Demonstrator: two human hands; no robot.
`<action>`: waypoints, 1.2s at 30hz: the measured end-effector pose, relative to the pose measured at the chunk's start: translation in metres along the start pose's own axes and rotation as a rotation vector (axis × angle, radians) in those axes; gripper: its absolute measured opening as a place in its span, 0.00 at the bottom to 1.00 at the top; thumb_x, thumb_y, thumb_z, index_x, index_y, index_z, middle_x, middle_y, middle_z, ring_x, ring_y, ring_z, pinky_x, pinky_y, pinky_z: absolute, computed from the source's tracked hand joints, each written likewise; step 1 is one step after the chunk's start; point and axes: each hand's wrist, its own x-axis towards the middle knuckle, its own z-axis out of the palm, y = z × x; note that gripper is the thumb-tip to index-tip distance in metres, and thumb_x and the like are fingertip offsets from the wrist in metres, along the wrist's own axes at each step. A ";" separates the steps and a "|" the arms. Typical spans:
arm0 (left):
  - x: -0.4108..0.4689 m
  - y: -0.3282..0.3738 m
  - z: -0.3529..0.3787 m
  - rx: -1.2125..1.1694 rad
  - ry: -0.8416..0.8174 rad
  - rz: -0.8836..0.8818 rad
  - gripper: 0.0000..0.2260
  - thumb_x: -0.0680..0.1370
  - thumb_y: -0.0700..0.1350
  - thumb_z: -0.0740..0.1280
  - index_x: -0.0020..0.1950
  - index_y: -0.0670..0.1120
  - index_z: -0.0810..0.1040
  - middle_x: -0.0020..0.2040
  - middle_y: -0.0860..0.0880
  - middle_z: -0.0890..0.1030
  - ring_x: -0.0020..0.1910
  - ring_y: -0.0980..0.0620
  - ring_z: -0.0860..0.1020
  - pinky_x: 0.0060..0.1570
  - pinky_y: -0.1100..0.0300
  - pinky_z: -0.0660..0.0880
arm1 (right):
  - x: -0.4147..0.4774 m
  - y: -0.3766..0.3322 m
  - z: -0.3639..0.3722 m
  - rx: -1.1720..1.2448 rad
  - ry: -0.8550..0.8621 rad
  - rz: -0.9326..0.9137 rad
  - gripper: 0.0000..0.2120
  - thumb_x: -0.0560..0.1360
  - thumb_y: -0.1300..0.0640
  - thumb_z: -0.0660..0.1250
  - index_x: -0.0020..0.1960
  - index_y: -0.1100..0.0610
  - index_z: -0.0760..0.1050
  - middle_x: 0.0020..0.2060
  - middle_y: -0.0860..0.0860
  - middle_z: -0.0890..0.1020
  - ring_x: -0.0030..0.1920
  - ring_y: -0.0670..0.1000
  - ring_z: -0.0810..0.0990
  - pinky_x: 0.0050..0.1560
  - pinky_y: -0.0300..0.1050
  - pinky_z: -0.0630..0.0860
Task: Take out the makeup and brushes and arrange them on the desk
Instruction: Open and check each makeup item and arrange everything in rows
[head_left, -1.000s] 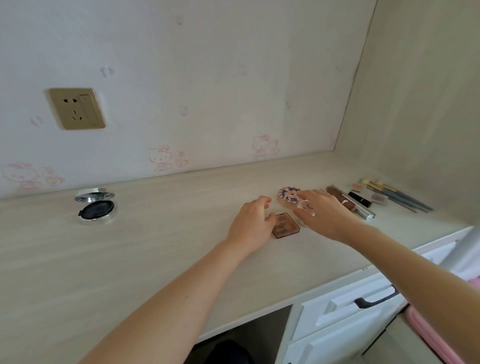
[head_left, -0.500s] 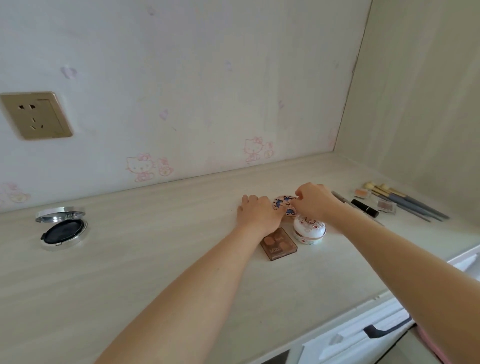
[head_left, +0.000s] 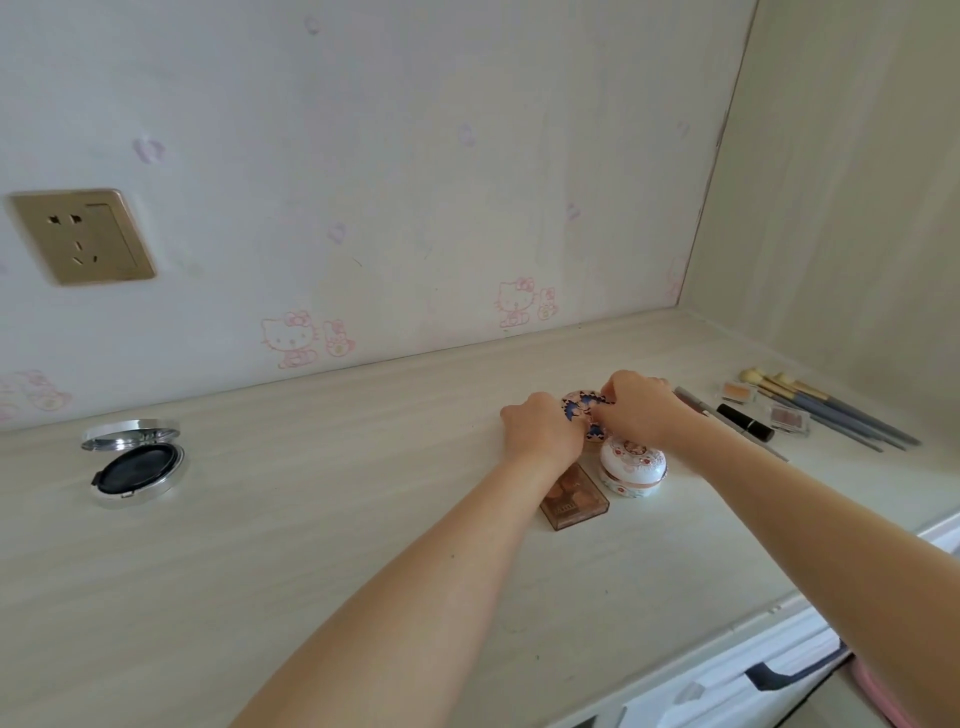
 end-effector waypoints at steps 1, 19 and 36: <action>0.000 0.000 0.001 -0.047 0.011 -0.016 0.16 0.77 0.49 0.66 0.61 0.42 0.74 0.58 0.40 0.76 0.62 0.44 0.67 0.45 0.59 0.67 | -0.002 0.000 -0.002 0.048 0.010 0.005 0.10 0.75 0.55 0.60 0.40 0.60 0.68 0.33 0.54 0.75 0.41 0.58 0.74 0.42 0.46 0.68; -0.033 0.003 -0.043 -0.573 0.260 0.290 0.13 0.72 0.35 0.71 0.53 0.47 0.76 0.48 0.55 0.79 0.47 0.62 0.76 0.43 0.75 0.70 | -0.041 -0.012 -0.042 0.682 0.195 -0.180 0.16 0.71 0.62 0.72 0.55 0.53 0.71 0.50 0.54 0.79 0.46 0.55 0.82 0.48 0.58 0.80; -0.139 -0.084 -0.174 -0.893 0.086 0.192 0.20 0.72 0.39 0.73 0.63 0.47 0.76 0.55 0.45 0.82 0.51 0.47 0.83 0.53 0.53 0.79 | -0.137 -0.131 -0.020 1.294 -0.198 -0.213 0.13 0.74 0.62 0.69 0.58 0.58 0.75 0.50 0.57 0.83 0.44 0.53 0.85 0.42 0.45 0.81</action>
